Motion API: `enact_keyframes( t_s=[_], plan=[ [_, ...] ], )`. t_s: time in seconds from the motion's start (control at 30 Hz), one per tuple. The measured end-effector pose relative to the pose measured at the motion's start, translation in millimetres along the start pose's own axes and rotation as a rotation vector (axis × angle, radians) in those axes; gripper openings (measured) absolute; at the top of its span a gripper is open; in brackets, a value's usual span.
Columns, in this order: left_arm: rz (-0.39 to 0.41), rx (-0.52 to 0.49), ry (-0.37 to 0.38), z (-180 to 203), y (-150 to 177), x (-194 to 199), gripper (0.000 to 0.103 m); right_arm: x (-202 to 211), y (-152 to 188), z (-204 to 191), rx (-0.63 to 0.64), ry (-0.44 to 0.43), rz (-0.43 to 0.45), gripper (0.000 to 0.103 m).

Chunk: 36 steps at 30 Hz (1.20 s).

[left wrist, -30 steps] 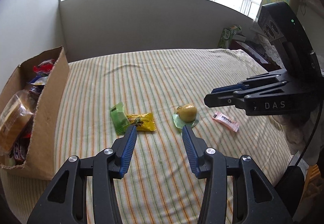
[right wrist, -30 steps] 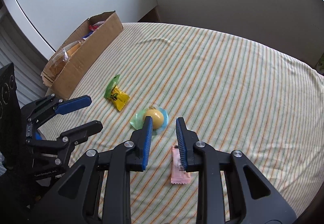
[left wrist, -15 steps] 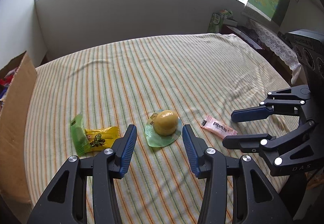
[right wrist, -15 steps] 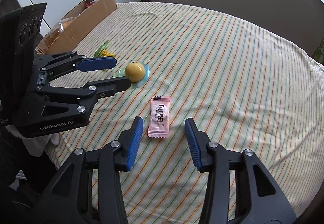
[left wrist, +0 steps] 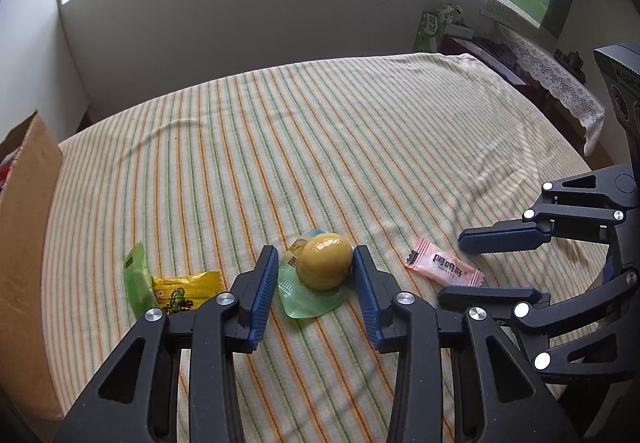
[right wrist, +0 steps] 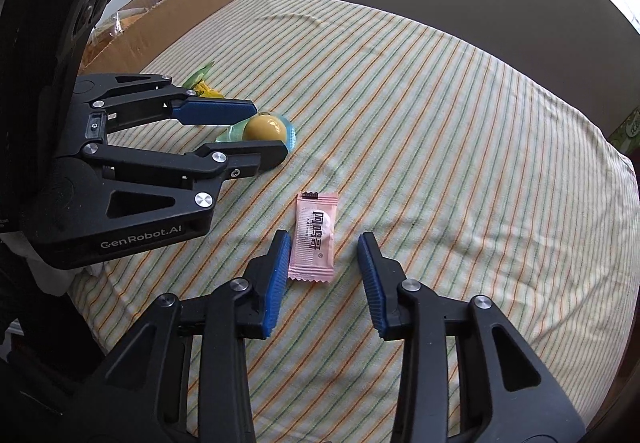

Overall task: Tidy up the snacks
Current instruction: 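Close the left tool on the yellow ball candy while the right tool hovers over the pink candy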

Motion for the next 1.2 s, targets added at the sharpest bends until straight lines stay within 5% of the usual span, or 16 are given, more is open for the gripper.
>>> enact_keyframes(
  t_s=[0.13,0.73,1.2],
  plan=[
    [0.004,-0.005,-0.007,0,2,2,0.035,2,3,0,0.013,0.011,-0.009,0.023],
    [0.054,-0.014,-0.028,4,2,22,0.034,17,3,1,-0.018,0.020,0.006,0.022],
    [0.192,0.064,-0.083,-29,4,83,0.034,57,-46,-33,0.033,-0.008,0.110,0.022]
  ],
)
Point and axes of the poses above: each gripper's, at about its wrist camera, not at the fingertips, and x roughly against the way its jaws point, z to its right, y to its underside, the point moved 4 cm from there along -x, roughly the way its jaws point, and after that the axes turned 1 degree about z, right-handed, at the moved point
